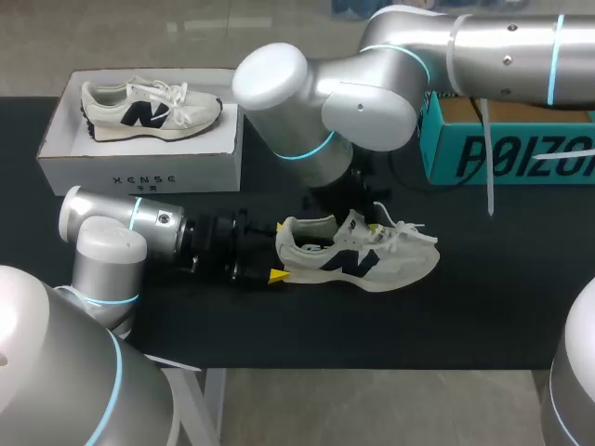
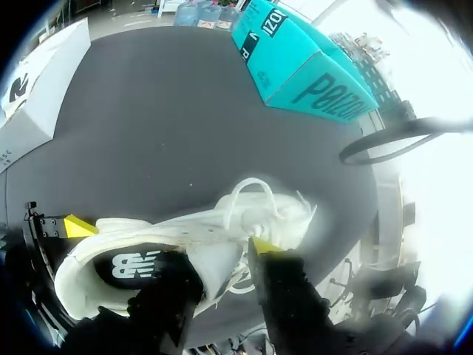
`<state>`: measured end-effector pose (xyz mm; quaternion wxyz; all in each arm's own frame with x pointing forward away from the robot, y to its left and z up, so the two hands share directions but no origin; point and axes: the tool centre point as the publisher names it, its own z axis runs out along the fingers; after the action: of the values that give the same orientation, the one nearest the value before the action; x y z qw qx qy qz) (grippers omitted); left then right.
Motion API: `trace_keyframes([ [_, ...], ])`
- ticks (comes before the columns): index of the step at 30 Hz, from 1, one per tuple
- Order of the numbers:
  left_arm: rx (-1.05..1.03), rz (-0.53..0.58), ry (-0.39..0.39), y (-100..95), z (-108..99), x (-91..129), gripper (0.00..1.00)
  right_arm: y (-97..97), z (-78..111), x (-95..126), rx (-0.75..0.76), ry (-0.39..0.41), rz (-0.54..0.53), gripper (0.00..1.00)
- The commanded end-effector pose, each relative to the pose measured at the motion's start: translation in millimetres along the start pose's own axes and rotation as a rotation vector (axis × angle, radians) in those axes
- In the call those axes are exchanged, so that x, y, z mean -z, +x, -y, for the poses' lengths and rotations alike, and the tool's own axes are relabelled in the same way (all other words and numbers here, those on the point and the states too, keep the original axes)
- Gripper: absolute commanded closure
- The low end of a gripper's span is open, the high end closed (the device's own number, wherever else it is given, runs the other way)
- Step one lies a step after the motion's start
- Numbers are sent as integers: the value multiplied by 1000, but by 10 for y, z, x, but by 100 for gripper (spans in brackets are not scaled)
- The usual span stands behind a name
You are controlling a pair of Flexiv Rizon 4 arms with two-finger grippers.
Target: Take the shoe out of the shoebox, open the shoe tongue, remove and reinsert the insole, then place the shoe into the shoebox
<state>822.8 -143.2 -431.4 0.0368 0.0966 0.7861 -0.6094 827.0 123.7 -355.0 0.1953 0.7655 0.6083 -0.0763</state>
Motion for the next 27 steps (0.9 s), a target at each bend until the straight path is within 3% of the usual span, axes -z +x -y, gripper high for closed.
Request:
trace_keyframes([
  [1, -1, 2, -1, 19, -20, -7, 100, -157, -6, -31, -40, 4, -25, 100],
  [12, -1, 2, -1, 19, -20, -7, 100, -467, -141, -97, -109, 37, -70, 100],
  [18, -1, 2, -1, 19, -20, -7, 100, -480, -154, -112, -118, 45, -82, 100],
  [19, -1, 2, -1, 19, -20, -7, 100, -465, -149, -112, -117, 45, -82, 95],
  [23, -1, 2, -1, 19, -20, -7, 100, -381, -95, -65, -100, 43, -94, 56],
  [27, -1, 2, -1, 19, -20, -7, 100, -313, -32, 21, -82, 35, -105, 54],
])
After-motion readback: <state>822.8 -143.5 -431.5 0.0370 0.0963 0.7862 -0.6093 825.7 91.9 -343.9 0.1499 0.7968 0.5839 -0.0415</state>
